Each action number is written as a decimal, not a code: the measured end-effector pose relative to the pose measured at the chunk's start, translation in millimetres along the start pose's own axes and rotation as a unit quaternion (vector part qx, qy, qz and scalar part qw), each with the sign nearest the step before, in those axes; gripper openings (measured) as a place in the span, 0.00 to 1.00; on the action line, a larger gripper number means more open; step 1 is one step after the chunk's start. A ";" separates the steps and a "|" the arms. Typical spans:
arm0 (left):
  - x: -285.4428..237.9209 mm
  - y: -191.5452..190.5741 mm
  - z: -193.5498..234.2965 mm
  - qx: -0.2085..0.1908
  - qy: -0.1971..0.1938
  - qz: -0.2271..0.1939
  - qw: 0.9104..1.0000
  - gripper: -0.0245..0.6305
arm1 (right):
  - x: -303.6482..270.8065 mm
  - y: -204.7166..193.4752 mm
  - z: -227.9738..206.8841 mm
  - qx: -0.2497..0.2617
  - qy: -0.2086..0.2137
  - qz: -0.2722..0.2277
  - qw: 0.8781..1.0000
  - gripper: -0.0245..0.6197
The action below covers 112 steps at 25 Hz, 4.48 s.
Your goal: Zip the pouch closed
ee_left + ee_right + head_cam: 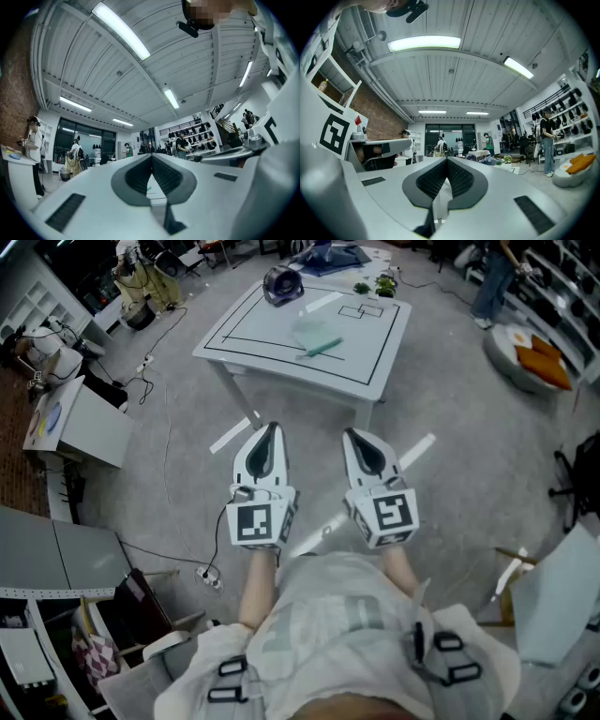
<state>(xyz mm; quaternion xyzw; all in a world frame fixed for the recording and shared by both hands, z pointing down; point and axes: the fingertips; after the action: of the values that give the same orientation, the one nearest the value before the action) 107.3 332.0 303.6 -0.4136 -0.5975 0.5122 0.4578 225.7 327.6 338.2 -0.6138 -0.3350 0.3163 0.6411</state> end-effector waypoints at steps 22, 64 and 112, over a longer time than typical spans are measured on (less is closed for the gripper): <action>-12.7 -59.2 23.4 0.052 0.032 0.046 0.997 0.05 | -27.9 -45.4 22.2 -0.027 0.120 0.019 0.992 0.05; -384.0 -102.5 251.2 0.043 -0.069 0.010 0.997 0.05 | -421.7 -76.1 -148.0 -0.051 -0.111 0.043 0.992 0.05; -512.9 -111.3 300.0 0.067 -0.136 0.006 0.988 0.32 | -515.3 -80.5 -213.8 -0.062 -0.188 0.045 0.979 0.35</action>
<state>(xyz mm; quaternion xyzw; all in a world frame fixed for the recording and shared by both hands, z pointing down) -64.4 -246.9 333.8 -0.3123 -0.6160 0.6053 0.3958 103.5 -220.0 392.6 -0.5962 -0.4407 0.4335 0.5123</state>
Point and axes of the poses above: the fingertips, and each gripper's own axes: x backward along the fingers, z to its left, y out of its top, and after that the axes turned 3 degrees about x, right-handed
